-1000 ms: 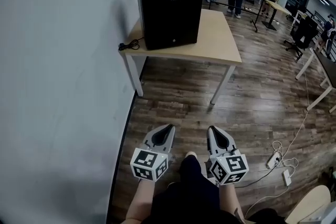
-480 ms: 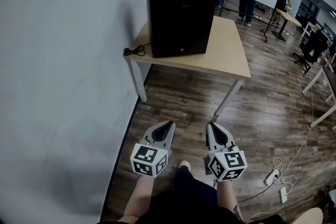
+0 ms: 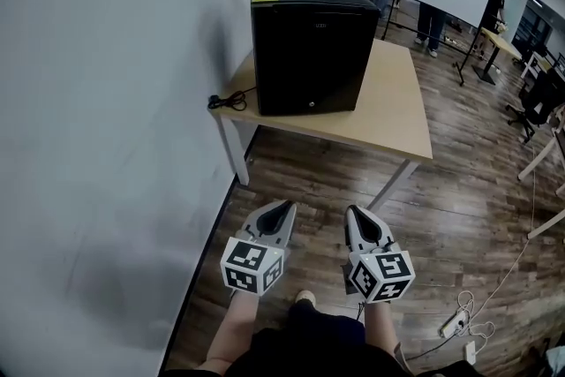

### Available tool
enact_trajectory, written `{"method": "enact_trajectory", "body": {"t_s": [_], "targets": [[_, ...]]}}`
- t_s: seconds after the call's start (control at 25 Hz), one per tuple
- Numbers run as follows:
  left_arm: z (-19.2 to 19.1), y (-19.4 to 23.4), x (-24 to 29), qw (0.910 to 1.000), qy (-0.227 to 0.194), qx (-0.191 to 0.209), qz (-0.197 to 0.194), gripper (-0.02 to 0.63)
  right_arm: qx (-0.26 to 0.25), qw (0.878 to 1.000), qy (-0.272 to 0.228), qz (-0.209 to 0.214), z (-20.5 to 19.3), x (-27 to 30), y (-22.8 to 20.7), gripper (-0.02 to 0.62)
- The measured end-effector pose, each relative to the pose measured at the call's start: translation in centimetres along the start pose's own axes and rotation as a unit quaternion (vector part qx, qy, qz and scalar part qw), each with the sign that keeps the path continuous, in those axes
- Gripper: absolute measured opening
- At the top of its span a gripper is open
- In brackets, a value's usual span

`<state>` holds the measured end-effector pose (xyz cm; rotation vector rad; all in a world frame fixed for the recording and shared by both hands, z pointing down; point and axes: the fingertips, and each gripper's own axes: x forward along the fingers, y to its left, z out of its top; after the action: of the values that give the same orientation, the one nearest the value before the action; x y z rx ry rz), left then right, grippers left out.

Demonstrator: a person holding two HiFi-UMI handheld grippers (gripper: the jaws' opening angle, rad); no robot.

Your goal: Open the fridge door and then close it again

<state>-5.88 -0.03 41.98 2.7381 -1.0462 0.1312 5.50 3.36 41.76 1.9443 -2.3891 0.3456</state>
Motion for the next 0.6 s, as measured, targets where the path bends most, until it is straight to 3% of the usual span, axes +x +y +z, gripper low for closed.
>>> {"method": "enact_trajectory", "body": {"t_s": [0.6], "targets": [[1.0,2.6,9.4,0.9998,0.006,-0.001,0.020,0.012,0.015,1.000,-0.007,0.000,1.6,7.2,-7.5,-0.009]]}}
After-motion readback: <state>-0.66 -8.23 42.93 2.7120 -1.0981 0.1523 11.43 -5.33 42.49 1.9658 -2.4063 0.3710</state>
